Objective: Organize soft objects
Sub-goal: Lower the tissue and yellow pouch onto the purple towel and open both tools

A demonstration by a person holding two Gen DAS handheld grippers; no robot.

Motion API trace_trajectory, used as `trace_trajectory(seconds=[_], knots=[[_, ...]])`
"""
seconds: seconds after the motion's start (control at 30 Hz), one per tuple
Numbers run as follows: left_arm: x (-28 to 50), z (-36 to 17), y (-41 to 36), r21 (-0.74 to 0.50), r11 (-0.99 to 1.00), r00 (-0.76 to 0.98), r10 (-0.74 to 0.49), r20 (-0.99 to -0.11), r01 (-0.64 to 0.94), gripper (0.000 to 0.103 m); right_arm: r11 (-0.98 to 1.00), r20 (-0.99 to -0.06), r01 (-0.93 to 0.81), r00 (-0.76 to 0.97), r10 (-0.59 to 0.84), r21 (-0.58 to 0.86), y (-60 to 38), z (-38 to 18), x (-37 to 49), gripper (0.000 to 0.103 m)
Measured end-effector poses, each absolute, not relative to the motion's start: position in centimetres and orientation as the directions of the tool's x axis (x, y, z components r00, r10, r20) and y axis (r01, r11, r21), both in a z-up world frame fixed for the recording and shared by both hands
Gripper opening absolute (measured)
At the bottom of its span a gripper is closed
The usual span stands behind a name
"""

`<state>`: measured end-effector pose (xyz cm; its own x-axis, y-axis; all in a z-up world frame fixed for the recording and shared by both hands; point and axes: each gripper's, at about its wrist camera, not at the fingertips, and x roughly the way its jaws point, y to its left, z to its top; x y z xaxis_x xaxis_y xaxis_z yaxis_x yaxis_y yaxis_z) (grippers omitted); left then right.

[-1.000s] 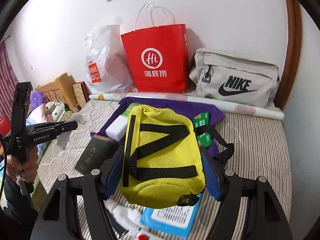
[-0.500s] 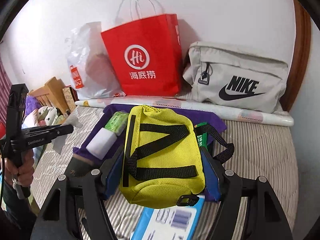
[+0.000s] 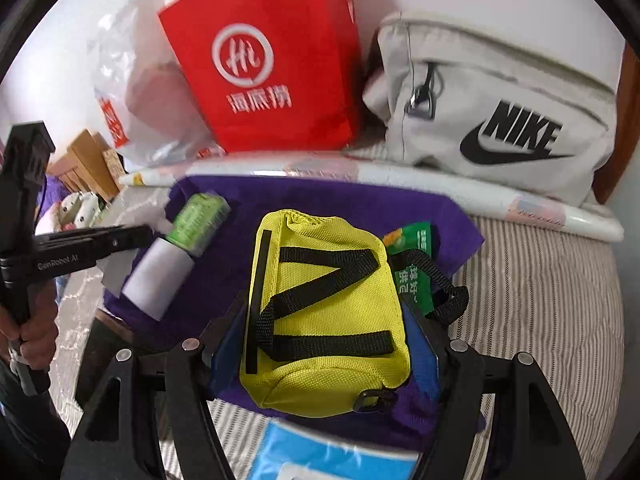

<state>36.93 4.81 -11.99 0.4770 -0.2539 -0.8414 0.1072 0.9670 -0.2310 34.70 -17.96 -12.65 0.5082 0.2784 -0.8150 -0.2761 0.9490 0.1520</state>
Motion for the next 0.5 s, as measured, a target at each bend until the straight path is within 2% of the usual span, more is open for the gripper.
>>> trace_trajectory(seconds=[0.4,0.47,0.5], knots=[[40.6,-14.6,4.6,-0.221,0.973,0.45,-0.227,-0.864,0.066,0.018,0.955,-0.864,-0.271,0.445,0.234,0.12,-17.6,-15.5,37.0,0.071],[40.9,-14.9,4.8,-0.252,0.966,0.436,-0.252,-0.864,0.059,0.023,0.955,-0.87,-0.276,0.44,0.222,0.104,-17.3,-15.8,37.2,0.072],[41.0,-15.1,5.1,-0.277,0.96,0.427,-0.269,-0.863,0.045,0.029,0.954,-0.875,-0.282,0.431,0.219,0.1,-17.1,-15.9,37.3,0.073]])
